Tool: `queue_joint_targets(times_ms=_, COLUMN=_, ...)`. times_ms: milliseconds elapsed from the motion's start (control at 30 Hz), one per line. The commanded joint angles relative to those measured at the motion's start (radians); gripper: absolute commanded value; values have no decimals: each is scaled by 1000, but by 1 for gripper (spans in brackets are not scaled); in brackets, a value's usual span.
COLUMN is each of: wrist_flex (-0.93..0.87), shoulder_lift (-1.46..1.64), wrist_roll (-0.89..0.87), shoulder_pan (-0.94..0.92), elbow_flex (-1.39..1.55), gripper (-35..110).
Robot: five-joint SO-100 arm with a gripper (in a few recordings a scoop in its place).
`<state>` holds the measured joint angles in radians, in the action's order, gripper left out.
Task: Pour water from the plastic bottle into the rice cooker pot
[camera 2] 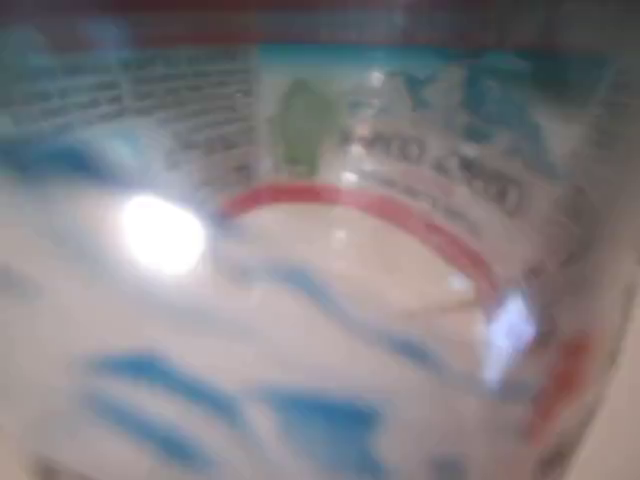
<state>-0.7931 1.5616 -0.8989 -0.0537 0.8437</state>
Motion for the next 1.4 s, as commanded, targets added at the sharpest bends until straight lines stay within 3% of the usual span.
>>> queue_joint_targets(times_ms=0, wrist_flex=-17, shoulder_lift=2, wrist_roll=57, shoulder_pan=-14, elbow_flex=-71, gripper=12)
queue_joint_targets(times_ms=233, wrist_flex=-9, shoulder_lift=-17, wrist_roll=285, shoulder_pan=11, elbow_flex=-75, gripper=12)
queue_joint_targets(times_ms=400, wrist_flex=2, shoulder_lift=-2, wrist_roll=583, shoulder_pan=78, elbow_flex=-72, gripper=12)
queue_joint_targets(times_ms=600, wrist_flex=-17, shoulder_lift=21, wrist_roll=963, shoulder_pan=265, elbow_flex=-69, gripper=12)
queue_joint_targets(times_ms=933, wrist_flex=-95, shoulder_lift=-40, wrist_roll=1338, shoulder_pan=589, elbow_flex=-9, gripper=12)
queue_joint_targets(times_ms=1167, wrist_flex=166, shoulder_lift=66, wrist_roll=1514, shoulder_pan=693, elbow_flex=436, gripper=12)
queue_joint_targets(times_ms=1367, wrist_flex=463, shoulder_lift=117, wrist_roll=1634, shoulder_pan=666, elbow_flex=776, gripper=12)
